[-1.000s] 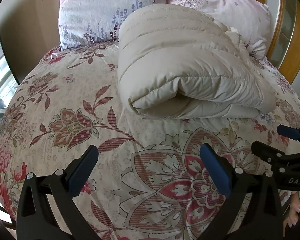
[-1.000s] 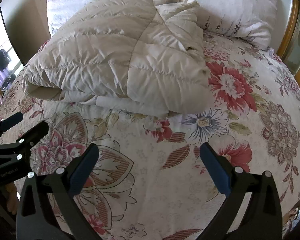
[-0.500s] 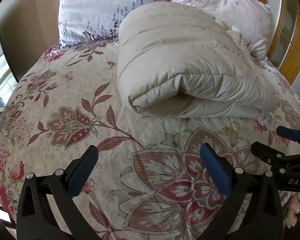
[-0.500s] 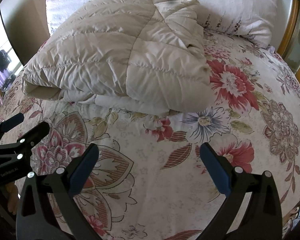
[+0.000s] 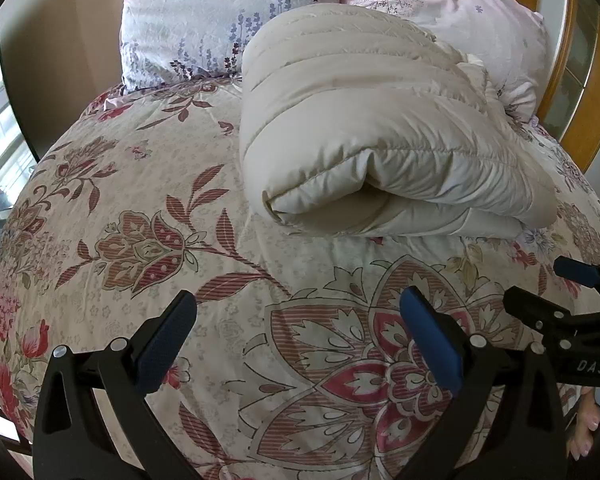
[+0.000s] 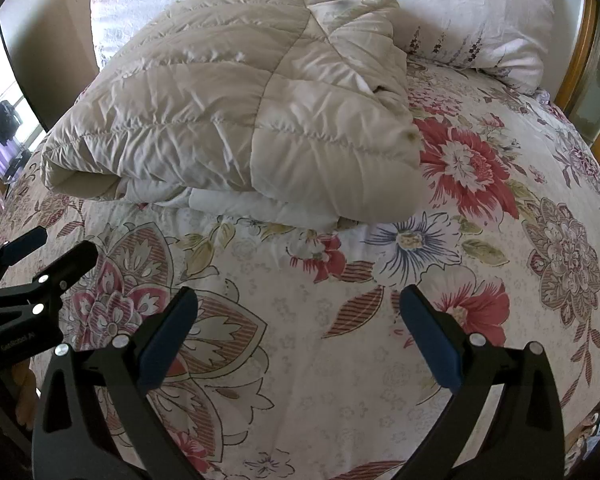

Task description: Fold large clothes

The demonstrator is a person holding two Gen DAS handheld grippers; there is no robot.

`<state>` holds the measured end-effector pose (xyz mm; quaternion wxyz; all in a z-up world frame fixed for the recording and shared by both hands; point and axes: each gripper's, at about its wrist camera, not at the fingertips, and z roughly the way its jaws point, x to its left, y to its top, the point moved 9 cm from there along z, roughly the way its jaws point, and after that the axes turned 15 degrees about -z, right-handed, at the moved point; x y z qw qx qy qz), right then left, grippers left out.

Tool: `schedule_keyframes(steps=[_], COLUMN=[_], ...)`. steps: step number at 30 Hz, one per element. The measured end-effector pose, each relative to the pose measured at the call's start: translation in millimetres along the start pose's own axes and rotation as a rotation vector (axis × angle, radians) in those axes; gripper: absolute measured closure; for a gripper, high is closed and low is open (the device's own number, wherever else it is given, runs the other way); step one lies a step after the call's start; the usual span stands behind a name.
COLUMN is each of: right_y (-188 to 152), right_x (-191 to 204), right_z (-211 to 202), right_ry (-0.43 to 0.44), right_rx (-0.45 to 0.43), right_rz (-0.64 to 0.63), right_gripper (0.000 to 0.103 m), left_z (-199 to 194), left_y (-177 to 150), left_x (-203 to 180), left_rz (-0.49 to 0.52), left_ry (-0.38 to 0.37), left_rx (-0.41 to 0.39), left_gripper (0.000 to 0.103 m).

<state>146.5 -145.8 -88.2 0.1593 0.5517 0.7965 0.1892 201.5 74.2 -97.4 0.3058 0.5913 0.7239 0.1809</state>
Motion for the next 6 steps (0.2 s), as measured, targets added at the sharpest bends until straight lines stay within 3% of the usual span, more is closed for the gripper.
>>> schedule_keyframes(steps=[6], right_y=[0.1], right_x=[-0.1], right_z=[0.0], right_ry=[0.0], right_rx=[0.0], right_rz=[0.0], right_gripper=[0.002], left_z=[1.4], left_y=[-0.5], left_x=[0.6], left_rz=[0.0], left_ry=[0.003], left_rx=[0.004], left_gripper=[0.001])
